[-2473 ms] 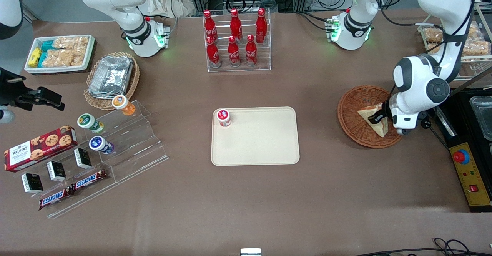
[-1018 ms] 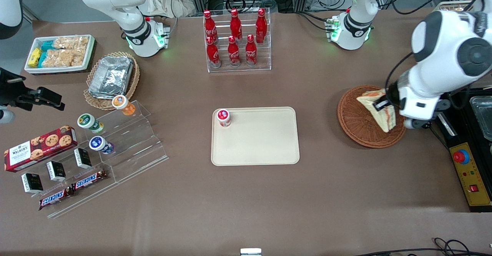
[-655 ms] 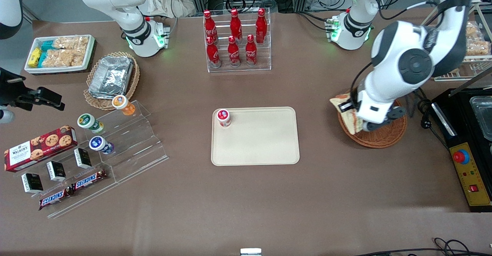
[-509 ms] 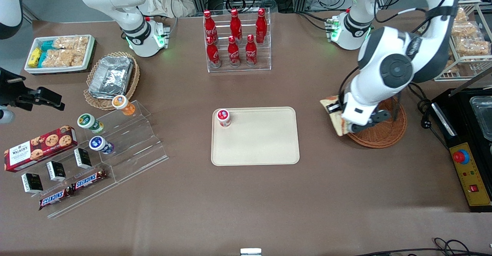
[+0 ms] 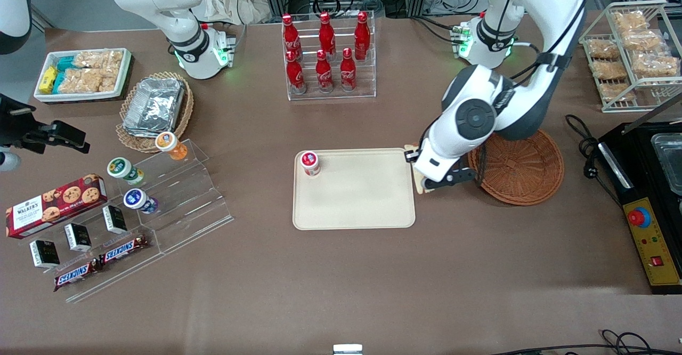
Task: Place sandwich from basket to tray
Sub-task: 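Carry the held sandwich with the left gripper over the cream tray, then lower the sandwich onto the tray and open the left gripper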
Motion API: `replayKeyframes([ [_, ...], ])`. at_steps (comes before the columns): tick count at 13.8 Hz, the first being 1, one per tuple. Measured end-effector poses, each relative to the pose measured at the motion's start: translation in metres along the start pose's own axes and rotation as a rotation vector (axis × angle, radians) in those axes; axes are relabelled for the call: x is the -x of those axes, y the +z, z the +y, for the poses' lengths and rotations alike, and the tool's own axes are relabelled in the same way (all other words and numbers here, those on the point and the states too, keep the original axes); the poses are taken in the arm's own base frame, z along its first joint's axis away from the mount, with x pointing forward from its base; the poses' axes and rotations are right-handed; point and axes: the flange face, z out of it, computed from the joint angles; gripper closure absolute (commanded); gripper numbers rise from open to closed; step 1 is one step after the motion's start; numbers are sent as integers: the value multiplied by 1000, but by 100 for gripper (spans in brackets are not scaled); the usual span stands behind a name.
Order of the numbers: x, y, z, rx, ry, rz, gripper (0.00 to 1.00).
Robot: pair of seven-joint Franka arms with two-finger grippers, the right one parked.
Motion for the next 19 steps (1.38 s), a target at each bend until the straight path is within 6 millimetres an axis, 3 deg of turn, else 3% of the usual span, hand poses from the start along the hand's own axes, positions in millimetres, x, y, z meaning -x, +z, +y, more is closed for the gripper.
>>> replayKeyframes([
  [4, -6, 50, 24, -57, 90, 4, 71],
  [8, -13, 100, 32, -82, 140, -5, 71],
  [11, -17, 114, 33, -86, 154, -1, 71],
  [16, -19, 117, 35, -84, 164, 10, 63],
  [17, -19, 118, 36, -82, 165, 12, 51],
  [19, -19, 118, 36, -80, 166, 13, 14],
])
